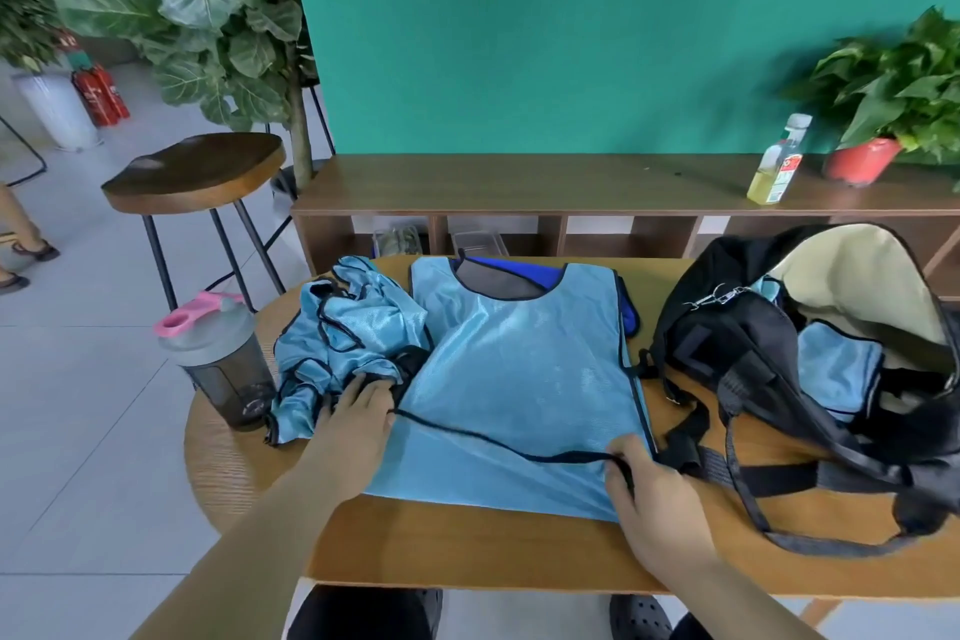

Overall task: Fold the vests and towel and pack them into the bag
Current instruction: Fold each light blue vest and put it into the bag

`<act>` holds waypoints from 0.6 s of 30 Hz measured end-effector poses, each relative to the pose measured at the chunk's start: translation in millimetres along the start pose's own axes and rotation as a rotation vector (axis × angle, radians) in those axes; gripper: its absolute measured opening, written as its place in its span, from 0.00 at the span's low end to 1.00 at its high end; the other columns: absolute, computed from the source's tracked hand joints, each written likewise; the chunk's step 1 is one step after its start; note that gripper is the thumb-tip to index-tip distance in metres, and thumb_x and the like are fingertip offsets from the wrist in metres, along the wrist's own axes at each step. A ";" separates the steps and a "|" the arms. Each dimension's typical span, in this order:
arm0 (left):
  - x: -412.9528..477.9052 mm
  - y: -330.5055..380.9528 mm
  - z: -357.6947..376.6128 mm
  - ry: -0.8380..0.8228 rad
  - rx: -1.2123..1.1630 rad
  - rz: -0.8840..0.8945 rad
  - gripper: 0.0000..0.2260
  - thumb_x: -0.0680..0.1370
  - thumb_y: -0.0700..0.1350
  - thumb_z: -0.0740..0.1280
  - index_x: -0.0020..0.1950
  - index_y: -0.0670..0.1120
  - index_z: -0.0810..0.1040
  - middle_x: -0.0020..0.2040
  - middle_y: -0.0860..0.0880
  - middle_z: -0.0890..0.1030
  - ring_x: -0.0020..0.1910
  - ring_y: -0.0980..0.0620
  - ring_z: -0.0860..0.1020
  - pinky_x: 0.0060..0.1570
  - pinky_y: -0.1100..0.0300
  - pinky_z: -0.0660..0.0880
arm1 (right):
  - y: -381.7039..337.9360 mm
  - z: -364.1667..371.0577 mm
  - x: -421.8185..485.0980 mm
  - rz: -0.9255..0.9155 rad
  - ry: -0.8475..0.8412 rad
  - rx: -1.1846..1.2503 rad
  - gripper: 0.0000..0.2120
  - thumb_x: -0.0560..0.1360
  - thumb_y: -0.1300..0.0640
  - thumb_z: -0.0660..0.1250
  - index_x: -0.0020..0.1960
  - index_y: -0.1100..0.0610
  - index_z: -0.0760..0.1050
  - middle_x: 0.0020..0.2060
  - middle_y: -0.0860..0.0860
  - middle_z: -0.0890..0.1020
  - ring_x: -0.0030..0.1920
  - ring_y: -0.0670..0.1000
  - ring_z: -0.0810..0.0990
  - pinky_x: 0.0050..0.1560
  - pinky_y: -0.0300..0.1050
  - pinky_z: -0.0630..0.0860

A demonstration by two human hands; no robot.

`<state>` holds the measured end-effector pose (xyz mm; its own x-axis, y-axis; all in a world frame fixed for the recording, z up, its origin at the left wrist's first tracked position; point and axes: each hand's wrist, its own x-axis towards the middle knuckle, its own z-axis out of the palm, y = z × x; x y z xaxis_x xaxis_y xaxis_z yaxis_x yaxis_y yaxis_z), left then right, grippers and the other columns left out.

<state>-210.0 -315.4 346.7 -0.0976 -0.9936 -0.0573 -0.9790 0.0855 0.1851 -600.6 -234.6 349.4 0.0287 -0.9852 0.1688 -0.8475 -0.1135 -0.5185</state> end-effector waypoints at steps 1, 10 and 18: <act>2.5 -4.8 -1.8 -0.006 -0.002 -0.010 0.10 0.88 0.52 0.50 0.66 0.52 0.67 0.83 0.57 0.57 0.85 0.51 0.45 0.79 0.39 0.58 | 0.1 0.5 0.2 0.002 0.005 0.002 0.03 0.84 0.51 0.63 0.54 0.44 0.69 0.26 0.44 0.75 0.32 0.44 0.79 0.26 0.37 0.61; 23.3 -13.4 2.0 0.041 0.042 -0.007 0.10 0.88 0.53 0.51 0.63 0.52 0.69 0.83 0.55 0.57 0.85 0.47 0.46 0.78 0.37 0.60 | 5.0 10.2 -1.2 -0.043 0.010 -0.025 0.06 0.84 0.48 0.62 0.56 0.40 0.64 0.28 0.43 0.75 0.28 0.46 0.77 0.25 0.40 0.68; 17.0 -15.7 18.0 0.273 0.209 0.062 0.09 0.85 0.47 0.60 0.59 0.47 0.78 0.80 0.47 0.67 0.85 0.41 0.49 0.80 0.32 0.52 | 5.7 8.6 -4.9 -0.010 0.033 0.014 0.04 0.85 0.50 0.61 0.58 0.43 0.67 0.28 0.43 0.75 0.30 0.46 0.77 0.24 0.39 0.63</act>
<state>-199.5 -332.2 325.1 -0.1337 -0.9669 0.2175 -0.9910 0.1312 -0.0263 -601.1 -231.5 338.4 0.0194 -0.9793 0.2014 -0.8398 -0.1253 -0.5283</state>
